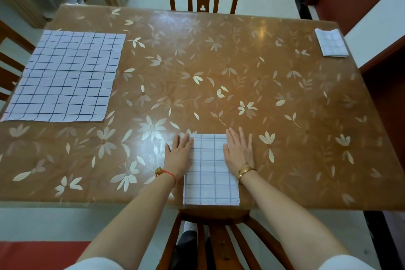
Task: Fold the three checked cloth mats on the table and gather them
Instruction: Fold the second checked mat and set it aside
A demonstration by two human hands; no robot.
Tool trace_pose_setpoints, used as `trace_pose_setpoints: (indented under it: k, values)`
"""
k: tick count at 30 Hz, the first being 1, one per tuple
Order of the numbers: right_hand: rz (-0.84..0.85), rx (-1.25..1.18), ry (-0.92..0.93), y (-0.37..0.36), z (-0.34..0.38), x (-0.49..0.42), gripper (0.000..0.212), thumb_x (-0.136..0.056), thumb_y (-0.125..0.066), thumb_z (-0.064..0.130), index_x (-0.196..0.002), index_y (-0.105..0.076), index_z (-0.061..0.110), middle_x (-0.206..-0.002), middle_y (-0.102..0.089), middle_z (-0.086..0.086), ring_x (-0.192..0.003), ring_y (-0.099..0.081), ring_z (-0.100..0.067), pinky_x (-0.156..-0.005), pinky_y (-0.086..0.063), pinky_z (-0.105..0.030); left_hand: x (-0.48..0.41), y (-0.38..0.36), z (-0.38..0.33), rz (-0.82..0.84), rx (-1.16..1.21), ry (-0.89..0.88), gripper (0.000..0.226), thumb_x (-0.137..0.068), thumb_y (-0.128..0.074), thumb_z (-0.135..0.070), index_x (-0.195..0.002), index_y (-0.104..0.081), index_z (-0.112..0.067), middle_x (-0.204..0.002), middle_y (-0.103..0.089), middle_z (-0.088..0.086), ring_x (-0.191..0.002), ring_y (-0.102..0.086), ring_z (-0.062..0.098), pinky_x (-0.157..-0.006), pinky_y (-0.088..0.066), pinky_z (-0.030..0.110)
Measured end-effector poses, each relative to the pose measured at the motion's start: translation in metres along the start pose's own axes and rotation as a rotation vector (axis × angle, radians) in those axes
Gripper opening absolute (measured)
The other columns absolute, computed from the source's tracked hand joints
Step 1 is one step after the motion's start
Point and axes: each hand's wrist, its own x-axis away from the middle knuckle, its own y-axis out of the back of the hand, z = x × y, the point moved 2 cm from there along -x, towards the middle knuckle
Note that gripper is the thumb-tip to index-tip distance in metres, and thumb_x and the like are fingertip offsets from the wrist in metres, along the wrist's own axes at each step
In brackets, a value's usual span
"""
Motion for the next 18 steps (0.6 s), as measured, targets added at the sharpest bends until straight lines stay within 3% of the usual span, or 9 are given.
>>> trace_pose_setpoints:
  k: [6, 18]
  values:
    - [0.127, 0.045, 0.327, -0.007, 0.056, -0.013, 0.055, -0.103, -0.023, 0.028, -0.156, -0.013, 0.022, -0.163, -0.011, 0.01, -0.151, 0.003, -0.021, -0.121, 0.001, -0.05, 0.001, -0.002, -0.002, -0.013, -0.014, -0.003, 0.074, -0.097, -0.05, -0.017, -0.158, -0.008, -0.02, -0.166, 0.002, -0.003, -0.152, 0.007, 0.029, -0.118, -0.015, 0.058]
    - [0.273, 0.052, 0.27, -0.012, 0.065, -0.016, 0.056, -0.103, -0.021, 0.024, -0.156, -0.004, 0.026, -0.163, -0.002, 0.015, -0.151, 0.008, -0.023, -0.12, 0.002, -0.053, 0.022, -0.017, -0.002, -0.069, -0.002, 0.004, 0.065, -0.1, -0.038, -0.014, -0.158, -0.008, -0.016, -0.166, -0.002, -0.003, -0.152, 0.005, 0.026, -0.12, -0.012, 0.054]
